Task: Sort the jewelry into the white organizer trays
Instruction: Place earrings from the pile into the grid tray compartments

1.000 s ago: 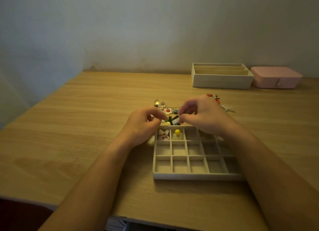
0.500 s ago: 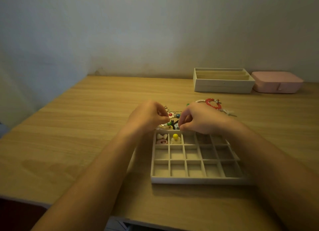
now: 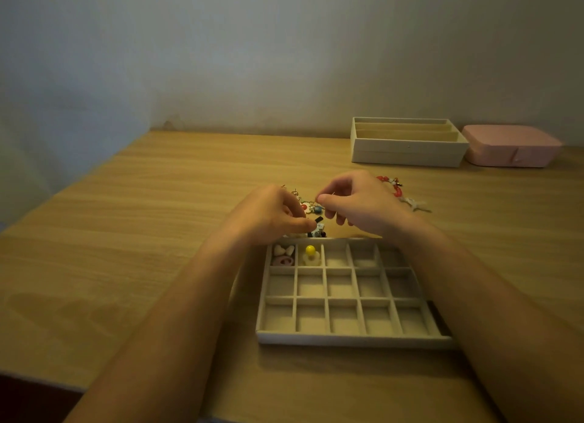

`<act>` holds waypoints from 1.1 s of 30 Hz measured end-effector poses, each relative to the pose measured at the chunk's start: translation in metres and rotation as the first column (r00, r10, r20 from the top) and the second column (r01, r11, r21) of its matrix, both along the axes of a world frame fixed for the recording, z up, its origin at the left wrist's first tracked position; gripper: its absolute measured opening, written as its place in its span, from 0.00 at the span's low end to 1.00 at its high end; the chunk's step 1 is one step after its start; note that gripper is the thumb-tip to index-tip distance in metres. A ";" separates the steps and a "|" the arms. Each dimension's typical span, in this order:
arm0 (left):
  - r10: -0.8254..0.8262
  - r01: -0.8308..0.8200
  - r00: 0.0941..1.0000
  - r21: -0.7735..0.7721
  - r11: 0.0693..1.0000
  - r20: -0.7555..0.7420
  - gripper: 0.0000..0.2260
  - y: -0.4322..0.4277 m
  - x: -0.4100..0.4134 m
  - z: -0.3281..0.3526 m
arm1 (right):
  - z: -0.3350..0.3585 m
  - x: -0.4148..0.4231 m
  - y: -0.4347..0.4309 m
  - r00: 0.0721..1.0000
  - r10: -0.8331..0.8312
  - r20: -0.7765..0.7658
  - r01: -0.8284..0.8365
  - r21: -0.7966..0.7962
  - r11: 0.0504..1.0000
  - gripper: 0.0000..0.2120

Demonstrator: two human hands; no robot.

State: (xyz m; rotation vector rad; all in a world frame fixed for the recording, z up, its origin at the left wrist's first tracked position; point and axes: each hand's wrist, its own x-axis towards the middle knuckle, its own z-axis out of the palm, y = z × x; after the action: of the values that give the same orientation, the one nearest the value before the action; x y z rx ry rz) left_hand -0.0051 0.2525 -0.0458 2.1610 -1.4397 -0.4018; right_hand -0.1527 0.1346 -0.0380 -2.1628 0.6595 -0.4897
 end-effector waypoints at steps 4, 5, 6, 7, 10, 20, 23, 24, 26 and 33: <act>0.041 -0.041 0.998 0.005 0.999 0.048 0.05 0.001 -0.003 -0.001 | -0.007 -0.002 -0.002 0.999 -0.029 0.031 0.030 -0.027 0.999 0.04; 0.057 -0.058 0.997 0.005 0.998 0.059 0.05 0.001 -0.004 -0.002 | -0.009 -0.003 -0.002 0.999 -0.026 0.026 0.027 -0.033 0.999 0.04; 0.076 -0.076 0.994 0.002 0.997 0.073 0.06 0.000 -0.004 -0.003 | -0.011 -0.003 -0.002 1.000 -0.022 0.022 0.023 -0.040 0.999 0.04; 0.096 -0.096 0.991 -0.002 0.995 0.090 0.06 0.000 -0.003 -0.005 | -0.012 -0.002 -0.002 1.000 -0.016 0.020 0.017 -0.049 0.999 0.05; 0.151 -0.151 0.979 -0.009 0.988 0.136 0.08 0.001 0.002 -0.008 | -0.016 -0.001 0.002 1.000 0.012 0.007 -0.012 -0.087 0.996 0.04; -0.034 -0.014 0.979 -0.231 0.973 -0.201 0.07 0.011 0.006 -0.004 | -0.010 -0.002 0.012 0.991 0.105 0.088 -0.093 -0.128 0.987 0.12; -0.128 0.018 0.940 -0.329 0.944 -0.316 0.05 0.016 0.004 -0.004 | -0.005 -0.007 0.014 0.975 0.112 0.193 -0.130 0.082 0.988 0.13; -0.149 0.013 0.922 -0.356 0.934 -0.358 0.05 0.017 0.003 -0.004 | -0.004 -0.009 0.014 0.971 0.103 0.216 -0.136 0.146 0.980 0.13; -0.193 0.012 0.883 -0.390 0.921 -0.428 0.06 0.018 0.000 -0.004 | -0.002 -0.011 0.015 0.965 0.091 0.246 -0.146 0.213 0.966 0.13; -0.185 -0.081 0.843 -0.459 0.885 -0.504 0.03 0.020 -0.009 -0.001 | 0.000 -0.017 0.017 0.947 0.084 0.309 -0.178 0.290 0.940 0.10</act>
State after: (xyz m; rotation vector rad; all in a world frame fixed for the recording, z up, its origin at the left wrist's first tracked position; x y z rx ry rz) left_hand -0.0141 0.2722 -0.0465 1.4627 -1.1259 -0.5627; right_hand -0.1701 0.1514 -0.0381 -1.7730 0.3921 -0.5764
